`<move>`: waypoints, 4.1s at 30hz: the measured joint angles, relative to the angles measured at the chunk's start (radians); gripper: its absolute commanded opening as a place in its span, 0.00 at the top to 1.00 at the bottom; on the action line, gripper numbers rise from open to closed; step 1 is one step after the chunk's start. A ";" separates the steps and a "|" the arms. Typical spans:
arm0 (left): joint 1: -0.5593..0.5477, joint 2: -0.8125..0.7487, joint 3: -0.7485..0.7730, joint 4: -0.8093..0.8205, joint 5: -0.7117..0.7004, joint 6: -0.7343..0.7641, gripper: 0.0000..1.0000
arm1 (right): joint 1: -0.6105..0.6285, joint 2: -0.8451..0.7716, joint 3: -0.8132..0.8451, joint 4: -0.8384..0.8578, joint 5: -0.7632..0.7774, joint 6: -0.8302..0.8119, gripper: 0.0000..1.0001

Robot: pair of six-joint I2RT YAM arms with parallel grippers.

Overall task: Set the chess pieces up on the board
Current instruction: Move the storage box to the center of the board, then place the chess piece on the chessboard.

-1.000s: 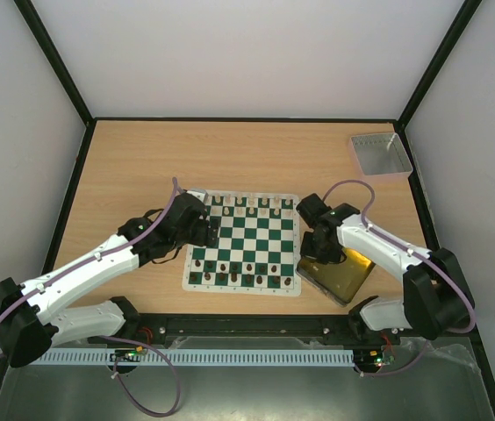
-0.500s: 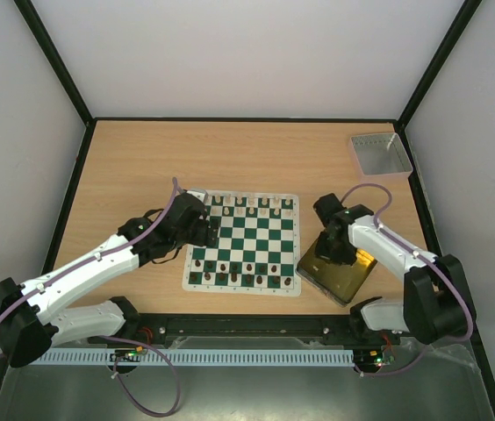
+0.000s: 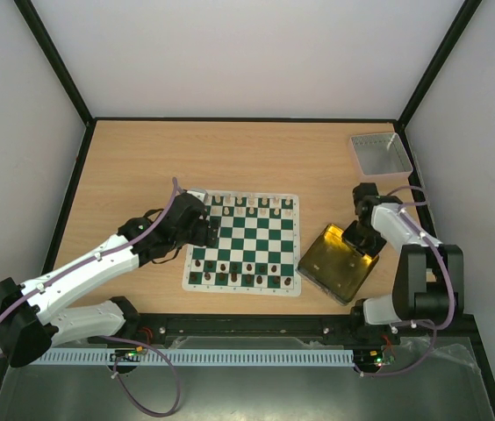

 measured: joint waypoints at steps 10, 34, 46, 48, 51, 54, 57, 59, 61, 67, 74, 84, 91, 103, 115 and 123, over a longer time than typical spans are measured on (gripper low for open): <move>0.000 0.000 0.000 0.000 0.000 0.000 0.01 | -0.144 0.227 0.203 0.052 -0.010 0.073 0.98; 0.000 0.003 0.000 0.000 0.005 0.001 0.01 | 0.357 -0.090 0.238 -0.068 -0.130 0.026 0.98; 0.000 0.014 0.000 0.001 0.011 0.003 0.01 | 0.506 -0.094 0.072 -0.095 -0.269 0.012 0.98; 0.000 0.014 0.000 0.001 0.011 0.003 0.01 | 0.525 -0.082 0.072 -0.084 -0.279 0.011 0.98; 0.000 0.015 0.000 0.001 0.010 0.003 0.01 | 0.549 -0.048 0.072 -0.059 -0.294 0.011 0.98; 0.000 0.015 0.000 0.001 0.010 0.003 0.01 | 0.563 -0.007 0.072 -0.037 -0.298 0.011 0.98; 0.000 0.015 0.000 0.001 0.010 0.003 0.01 | 0.571 0.031 0.072 -0.014 -0.298 0.011 0.98; -0.001 0.015 0.000 0.000 0.010 0.003 0.01 | 0.577 0.048 0.072 0.000 -0.298 0.015 0.98; -0.001 0.015 0.000 0.001 0.009 0.003 0.01 | 0.584 0.064 0.072 0.013 -0.298 0.018 0.98; -0.002 0.015 0.000 0.001 0.006 0.003 0.01 | 0.609 0.096 0.072 0.047 -0.298 0.030 0.98; -0.002 0.015 0.000 0.001 0.006 0.003 0.01 | 0.629 0.126 0.072 0.074 -0.298 0.043 0.98; -0.002 0.015 0.000 0.001 0.007 0.003 0.01 | 0.632 0.150 0.072 0.089 -0.298 0.047 0.97; -0.002 0.015 0.000 0.001 0.006 0.003 0.01 | 0.633 0.165 0.072 0.095 -0.299 0.048 0.92; -0.002 0.015 0.000 0.001 0.006 0.003 0.01 | 0.637 0.180 0.074 0.105 -0.302 0.046 0.68; -0.002 0.015 0.000 0.001 0.006 0.003 0.01 | 0.637 0.180 0.099 0.104 -0.304 0.045 0.62; -0.002 0.003 0.000 -0.001 0.005 0.003 0.01 | 0.628 0.109 0.199 0.050 -0.216 0.044 0.38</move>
